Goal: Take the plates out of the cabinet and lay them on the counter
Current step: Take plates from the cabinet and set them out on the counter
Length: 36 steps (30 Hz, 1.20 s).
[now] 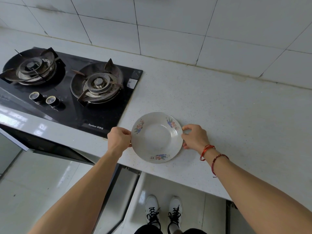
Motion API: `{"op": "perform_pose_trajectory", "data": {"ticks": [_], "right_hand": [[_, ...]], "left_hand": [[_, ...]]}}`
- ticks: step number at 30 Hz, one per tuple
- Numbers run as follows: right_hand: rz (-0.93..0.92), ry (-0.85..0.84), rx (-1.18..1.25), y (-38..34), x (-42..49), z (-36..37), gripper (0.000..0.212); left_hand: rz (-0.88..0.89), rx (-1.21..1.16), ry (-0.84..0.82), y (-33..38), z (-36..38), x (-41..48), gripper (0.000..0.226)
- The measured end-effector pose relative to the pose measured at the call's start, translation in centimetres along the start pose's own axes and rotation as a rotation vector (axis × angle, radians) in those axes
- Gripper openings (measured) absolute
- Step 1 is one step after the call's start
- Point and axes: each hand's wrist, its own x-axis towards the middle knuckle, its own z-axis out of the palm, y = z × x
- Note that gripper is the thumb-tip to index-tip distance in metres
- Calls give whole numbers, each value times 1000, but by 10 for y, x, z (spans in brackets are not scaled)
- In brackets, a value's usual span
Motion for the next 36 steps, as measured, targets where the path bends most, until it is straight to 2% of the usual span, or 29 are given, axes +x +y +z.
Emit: {"op": "perform_pose_trajectory", "data": {"ticks": [3,7,14,22,36], "right_hand": [[-17,12,-29,1,0,1,30],[4,28,-32,0,1,1,31],[8,65,65,-19,8,-19,35],[11,123,185,-46,27,-51,32],[30,142,216,-65,107,-71,36]], "left_hand": [[-6,6,0,1,1,-1,10],[-6,-1,10,6,1,-2,18],[36,-28,9,37,-6,6,15],[128,-33,9,83,-3,17,21],[148,-14,-6,139,34,84,7]]}}
